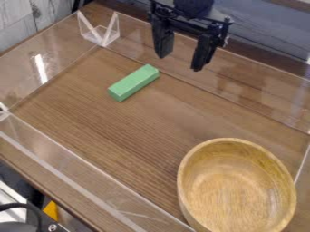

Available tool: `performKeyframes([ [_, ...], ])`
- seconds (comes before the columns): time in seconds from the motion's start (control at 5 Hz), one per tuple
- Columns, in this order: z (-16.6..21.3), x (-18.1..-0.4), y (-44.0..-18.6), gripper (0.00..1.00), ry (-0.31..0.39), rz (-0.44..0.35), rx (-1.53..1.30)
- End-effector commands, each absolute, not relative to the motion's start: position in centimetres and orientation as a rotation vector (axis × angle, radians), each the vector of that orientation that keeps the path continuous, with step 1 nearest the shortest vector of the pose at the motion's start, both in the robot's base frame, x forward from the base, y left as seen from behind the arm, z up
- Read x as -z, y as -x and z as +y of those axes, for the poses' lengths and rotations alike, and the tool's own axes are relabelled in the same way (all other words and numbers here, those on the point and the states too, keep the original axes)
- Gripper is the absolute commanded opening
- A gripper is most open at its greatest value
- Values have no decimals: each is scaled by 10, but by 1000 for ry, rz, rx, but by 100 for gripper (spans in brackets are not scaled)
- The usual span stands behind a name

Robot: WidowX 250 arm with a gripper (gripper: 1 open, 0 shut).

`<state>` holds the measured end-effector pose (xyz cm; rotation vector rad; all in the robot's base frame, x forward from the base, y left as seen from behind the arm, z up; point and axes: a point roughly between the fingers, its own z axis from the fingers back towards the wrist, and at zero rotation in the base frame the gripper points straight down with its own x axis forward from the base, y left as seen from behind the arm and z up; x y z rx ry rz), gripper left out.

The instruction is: Put the green block in the brown bowl

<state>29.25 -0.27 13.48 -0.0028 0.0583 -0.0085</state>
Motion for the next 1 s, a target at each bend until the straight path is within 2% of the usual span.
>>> performKeyframes([
  [0.0, 8, -130, -293, 100, -7, 52, 16],
  [0.6, 73, -94, -287, 100, -63, 3, 25],
  [0.8, 82, -83, -288, 100, -63, -6, 26],
])
